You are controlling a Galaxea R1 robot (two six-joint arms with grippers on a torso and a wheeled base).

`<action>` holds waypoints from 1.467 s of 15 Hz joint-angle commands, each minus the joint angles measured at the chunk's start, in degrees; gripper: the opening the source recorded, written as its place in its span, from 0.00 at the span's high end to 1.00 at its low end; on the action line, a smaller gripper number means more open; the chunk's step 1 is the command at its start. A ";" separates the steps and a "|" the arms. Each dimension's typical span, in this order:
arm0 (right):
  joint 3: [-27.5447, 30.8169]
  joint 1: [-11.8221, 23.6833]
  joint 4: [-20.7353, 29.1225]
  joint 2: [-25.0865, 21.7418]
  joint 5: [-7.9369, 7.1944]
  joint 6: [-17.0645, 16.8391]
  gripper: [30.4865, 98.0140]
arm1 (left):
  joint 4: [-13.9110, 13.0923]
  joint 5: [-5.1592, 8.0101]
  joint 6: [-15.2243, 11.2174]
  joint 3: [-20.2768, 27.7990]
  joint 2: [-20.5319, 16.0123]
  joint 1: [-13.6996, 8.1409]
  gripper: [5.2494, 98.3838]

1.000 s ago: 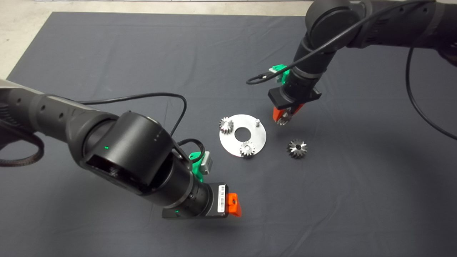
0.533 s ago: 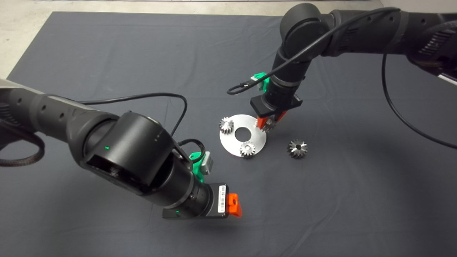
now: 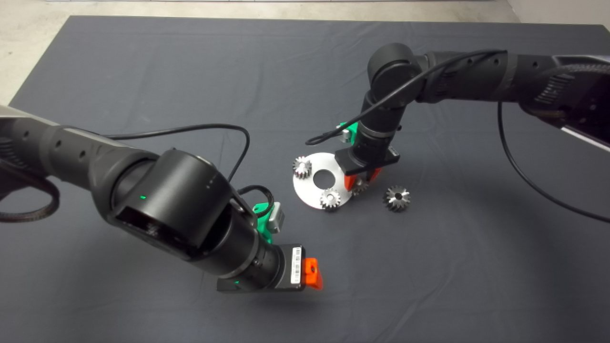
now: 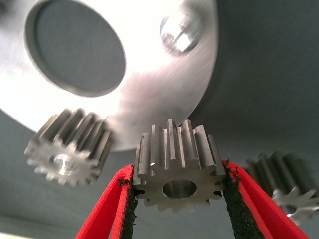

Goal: Remove an incorrectly installed larger gear and replace it with the correct smaller gear

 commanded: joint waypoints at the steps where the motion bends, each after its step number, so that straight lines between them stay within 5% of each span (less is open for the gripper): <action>1: -3.76 2.07 -2.12 0.63 -6.90 -3.17 0.83 | -0.51 0.01 0.00 0.16 -0.32 -0.94 0.01; 4: -5.06 8.45 -1.68 1.77 -7.07 -3.17 0.83 | -0.51 0.01 0.00 0.07 -0.14 -0.94 0.01; 9: -6.31 10.65 1.48 2.22 -7.33 -3.17 0.83 | -0.51 0.01 0.00 -0.09 -0.14 -0.94 0.01; 22: -6.61 7.55 1.31 2.83 -7.07 -2.65 0.83 | -0.51 0.01 0.00 -0.02 -0.05 -0.90 0.01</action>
